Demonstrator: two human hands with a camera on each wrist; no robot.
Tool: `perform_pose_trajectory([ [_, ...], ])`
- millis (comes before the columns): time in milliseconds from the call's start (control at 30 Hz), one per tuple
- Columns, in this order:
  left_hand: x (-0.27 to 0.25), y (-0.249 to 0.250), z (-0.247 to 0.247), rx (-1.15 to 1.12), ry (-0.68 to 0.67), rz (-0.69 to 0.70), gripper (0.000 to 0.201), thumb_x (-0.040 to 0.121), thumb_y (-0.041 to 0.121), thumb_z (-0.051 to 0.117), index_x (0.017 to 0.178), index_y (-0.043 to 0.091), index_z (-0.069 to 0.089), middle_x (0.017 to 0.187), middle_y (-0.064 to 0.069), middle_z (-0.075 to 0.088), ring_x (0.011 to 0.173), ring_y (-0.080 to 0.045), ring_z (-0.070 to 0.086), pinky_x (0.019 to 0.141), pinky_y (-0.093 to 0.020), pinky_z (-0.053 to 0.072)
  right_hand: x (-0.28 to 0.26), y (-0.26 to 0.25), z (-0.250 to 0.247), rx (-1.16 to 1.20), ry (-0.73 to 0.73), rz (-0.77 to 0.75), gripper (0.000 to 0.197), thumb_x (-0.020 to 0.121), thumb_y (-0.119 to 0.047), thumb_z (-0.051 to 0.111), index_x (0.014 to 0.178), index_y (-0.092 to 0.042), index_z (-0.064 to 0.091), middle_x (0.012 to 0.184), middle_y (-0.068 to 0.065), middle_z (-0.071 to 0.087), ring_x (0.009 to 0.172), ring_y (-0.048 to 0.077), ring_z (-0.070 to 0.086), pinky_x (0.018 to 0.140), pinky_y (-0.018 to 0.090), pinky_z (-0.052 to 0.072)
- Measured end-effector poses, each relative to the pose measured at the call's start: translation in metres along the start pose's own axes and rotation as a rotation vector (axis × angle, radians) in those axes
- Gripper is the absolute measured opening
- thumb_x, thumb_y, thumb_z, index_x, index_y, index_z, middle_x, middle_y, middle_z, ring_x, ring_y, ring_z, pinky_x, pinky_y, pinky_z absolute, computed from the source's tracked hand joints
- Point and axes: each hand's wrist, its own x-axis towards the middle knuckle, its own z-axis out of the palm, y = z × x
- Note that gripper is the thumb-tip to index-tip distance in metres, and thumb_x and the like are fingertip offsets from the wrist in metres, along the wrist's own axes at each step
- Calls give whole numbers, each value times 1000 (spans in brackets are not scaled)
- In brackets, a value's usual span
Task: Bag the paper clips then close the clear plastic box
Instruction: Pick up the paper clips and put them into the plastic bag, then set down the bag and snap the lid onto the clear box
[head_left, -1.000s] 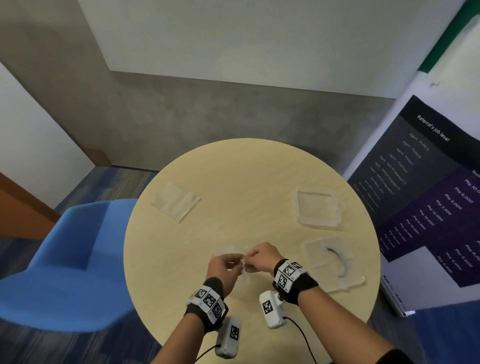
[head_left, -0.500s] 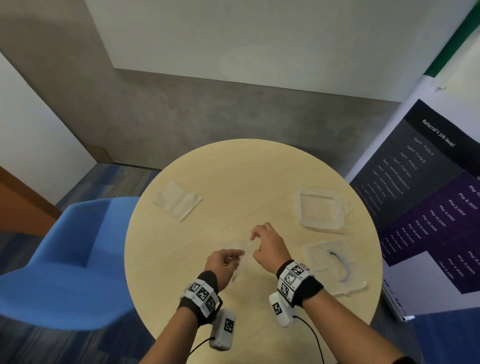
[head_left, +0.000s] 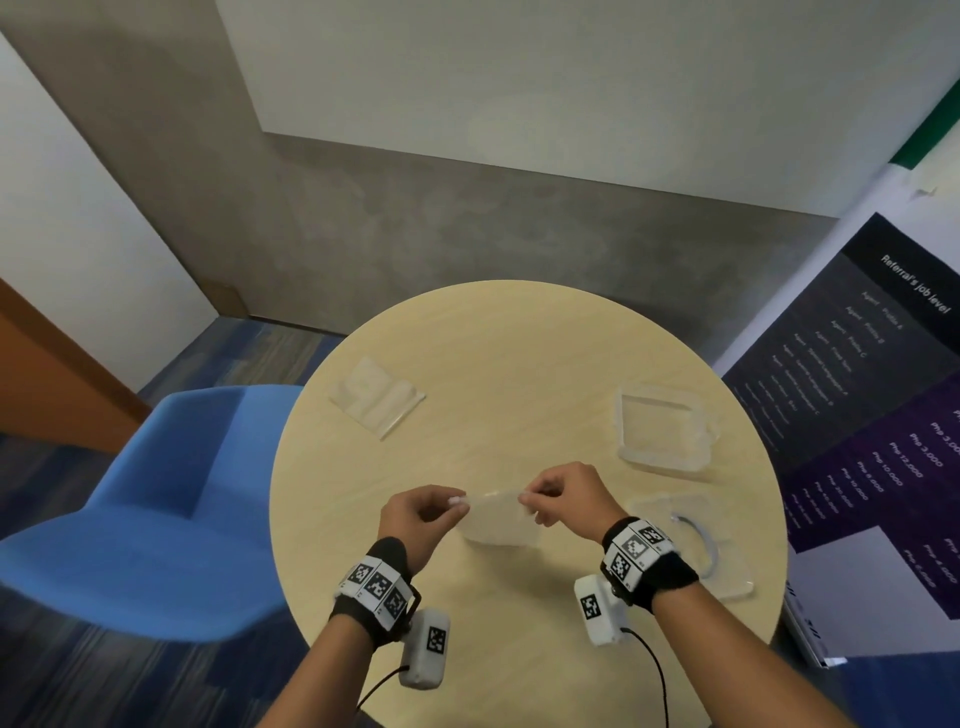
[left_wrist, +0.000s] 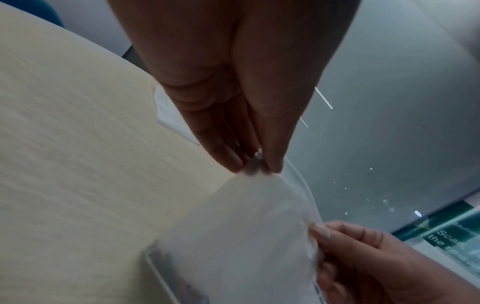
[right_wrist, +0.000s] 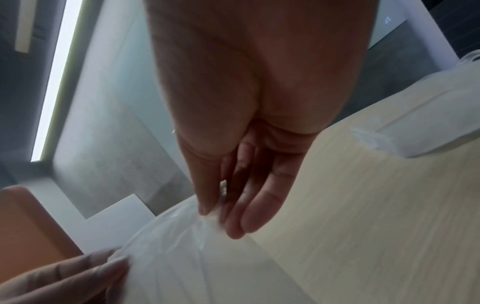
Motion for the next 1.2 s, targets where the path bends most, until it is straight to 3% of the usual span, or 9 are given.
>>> perform_pose_trajectory([
  [167,1,2,5,-148,38,-66,14,76,20,83,86,15,76,76,-5,79,78,-20,76,83,-39,61,6,-2,-2,-293,7,-77,13,81,-14,67,87,-20,76,88,-5,74,78,7,64,75,22,50],
  [267,1,4,9,-194,-38,-56,11,81,17,77,91,13,78,85,-7,80,85,-24,76,90,-46,59,8,-18,3,-291,37,-185,20,80,-15,66,96,-22,75,102,-8,71,95,5,61,84,13,43],
  [367,-1,6,10,-196,-53,-39,10,82,21,77,91,19,80,87,-6,80,88,-25,76,91,-46,58,8,-36,14,-208,3,-250,13,82,-31,71,92,-25,76,94,-11,73,92,-1,63,79,3,40],
  [600,-2,14,4,-152,1,-38,19,74,32,82,78,14,79,76,-9,78,78,-30,74,81,-44,62,13,-38,34,-130,-11,-299,16,79,-35,76,84,-19,78,81,-6,74,76,5,65,73,20,53],
  [733,1,15,-5,-57,-5,8,9,80,24,78,77,16,78,75,-7,77,76,-24,74,81,-43,62,14,-32,41,-137,20,-348,14,81,-36,73,82,-22,77,77,-10,71,74,3,65,70,17,51],
  [900,15,1,-37,9,120,-14,8,86,22,72,79,18,74,78,-1,76,79,-21,72,82,-40,59,18,-7,28,-25,42,-193,9,82,-25,75,85,-16,77,83,-4,74,81,8,69,79,25,56],
  [1000,17,0,-46,28,97,-29,9,92,20,63,86,13,67,78,-1,76,74,-17,70,75,-35,54,19,-2,32,66,-16,-78,11,85,-22,72,88,-12,77,88,1,76,85,12,72,79,25,57],
  [1100,20,9,-47,59,97,-65,12,97,24,54,93,14,59,72,-4,78,61,-17,69,64,-32,53,19,-15,48,329,-126,99,10,93,-14,62,91,-6,67,78,8,71,73,32,74,65,34,60],
  [1200,30,14,-55,127,86,-129,11,96,29,54,92,19,58,66,-4,77,51,-16,67,59,-29,51,17,-26,56,537,-204,227,12,96,-14,56,98,-3,58,67,14,65,56,30,69,53,34,59],
])
